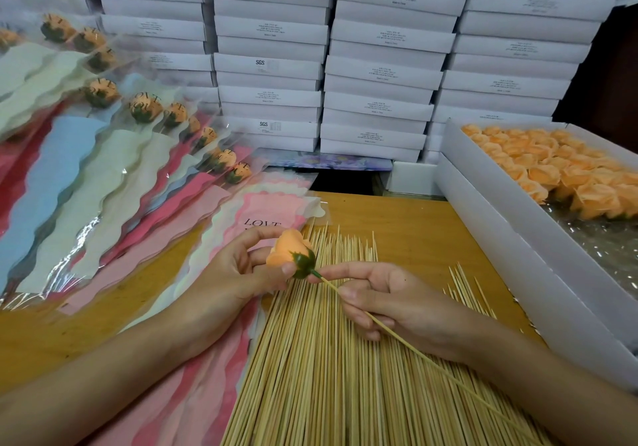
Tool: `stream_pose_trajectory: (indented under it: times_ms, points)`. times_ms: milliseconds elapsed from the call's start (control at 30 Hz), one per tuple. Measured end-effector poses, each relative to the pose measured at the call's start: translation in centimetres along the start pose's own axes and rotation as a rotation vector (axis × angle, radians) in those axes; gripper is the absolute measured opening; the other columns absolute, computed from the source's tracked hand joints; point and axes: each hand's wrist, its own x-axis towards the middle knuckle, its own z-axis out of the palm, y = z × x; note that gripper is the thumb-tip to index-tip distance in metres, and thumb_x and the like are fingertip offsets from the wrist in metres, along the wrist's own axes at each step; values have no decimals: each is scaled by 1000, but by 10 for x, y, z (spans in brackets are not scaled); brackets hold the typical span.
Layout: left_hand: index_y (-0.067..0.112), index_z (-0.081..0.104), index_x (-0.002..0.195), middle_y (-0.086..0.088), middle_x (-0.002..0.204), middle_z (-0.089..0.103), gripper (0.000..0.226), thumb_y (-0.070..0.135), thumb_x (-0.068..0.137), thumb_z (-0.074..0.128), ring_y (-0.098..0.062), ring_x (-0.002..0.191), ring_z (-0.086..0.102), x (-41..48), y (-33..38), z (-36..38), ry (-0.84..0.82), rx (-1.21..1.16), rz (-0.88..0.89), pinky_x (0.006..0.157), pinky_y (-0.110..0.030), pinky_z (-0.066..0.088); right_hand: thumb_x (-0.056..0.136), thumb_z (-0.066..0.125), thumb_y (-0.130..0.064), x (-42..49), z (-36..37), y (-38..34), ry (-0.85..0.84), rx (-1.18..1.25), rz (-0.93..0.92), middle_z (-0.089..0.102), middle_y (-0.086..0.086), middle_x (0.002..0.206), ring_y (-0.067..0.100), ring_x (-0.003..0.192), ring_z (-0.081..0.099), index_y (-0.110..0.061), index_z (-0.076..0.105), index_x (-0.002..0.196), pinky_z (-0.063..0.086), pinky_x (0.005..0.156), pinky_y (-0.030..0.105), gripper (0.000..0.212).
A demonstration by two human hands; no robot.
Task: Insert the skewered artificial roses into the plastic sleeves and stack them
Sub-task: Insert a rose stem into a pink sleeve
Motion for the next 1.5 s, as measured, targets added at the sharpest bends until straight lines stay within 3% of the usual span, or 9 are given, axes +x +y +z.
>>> stream_pose_trajectory:
  times_ms: [233, 333, 567, 700, 800, 967, 1100, 1267, 1500]
  points:
    - [18, 64, 113, -10, 94, 73, 52, 18, 67, 87, -16, 78, 70, -1, 9, 4, 60, -81, 47, 63, -22, 56, 97, 53, -21, -4, 2, -9, -44, -4, -7, 52, -7, 61, 1, 45, 36, -7, 61, 128, 38, 49, 14, 35]
    - [20, 60, 121, -12, 111, 71, 57, 22, 70, 85, -24, 94, 70, 0, 19, -5, 111, -174, 35, 72, -30, 59, 98, 50, -18, -6, 2, -14, -81, 25, -6, 52, -8, 60, -1, 43, 35, -1, 60, 125, 36, 48, 13, 33]
    - [13, 59, 119, -8, 106, 73, 43, 15, 77, 65, -15, 91, 72, 22, 44, -41, 156, -42, 11, 71, -24, 59, 99, 46, -11, -7, 3, -18, -102, 43, -5, 52, -7, 61, -1, 44, 34, -8, 67, 107, 30, 46, 13, 23]
    - [22, 60, 119, 1, 118, 68, 34, 7, 89, 63, -14, 111, 64, 23, 42, -62, 179, 372, 8, 82, -26, 51, 97, 51, -17, -5, -3, -16, -20, 22, -67, 51, -8, 60, 0, 44, 34, -10, 69, 109, 33, 46, 14, 22]
    - [32, 56, 119, 10, 126, 58, 28, 32, 92, 60, -9, 119, 54, 22, 35, -72, 190, 771, -3, 92, -27, 45, 94, 55, -20, -2, -11, -13, 135, 16, -135, 49, -7, 59, 1, 44, 36, -13, 71, 108, 37, 46, 15, 23]
    - [33, 45, 133, 11, 133, 48, 83, 69, 60, 60, -13, 116, 49, 23, 16, -73, 162, 1040, -112, 96, -33, 40, 85, 59, -21, -1, -20, -6, 403, 82, -256, 50, -3, 60, 2, 43, 38, -7, 69, 107, 40, 44, 16, 28]
    - [36, 43, 135, 8, 141, 47, 93, 81, 55, 55, -17, 124, 49, 22, 10, -80, 135, 1137, -79, 105, -47, 42, 83, 60, -22, -2, -21, -3, 544, 81, -284, 51, -3, 60, 3, 44, 39, -8, 68, 106, 42, 46, 17, 28]
    - [46, 49, 121, 4, 130, 54, 57, 64, 69, 66, -16, 114, 53, 23, 9, -79, 162, 1127, -11, 97, -40, 45, 83, 59, -21, -2, -19, -3, 593, 82, -287, 50, -3, 59, 3, 44, 38, -7, 65, 107, 42, 48, 18, 29]
    - [33, 63, 99, -3, 104, 59, 30, 24, 76, 81, -13, 92, 56, 24, 10, -76, 269, 1064, 115, 74, -22, 42, 95, 52, -11, -1, -17, -3, 615, 69, -262, 50, -4, 58, 3, 45, 38, -6, 64, 109, 42, 48, 18, 19]
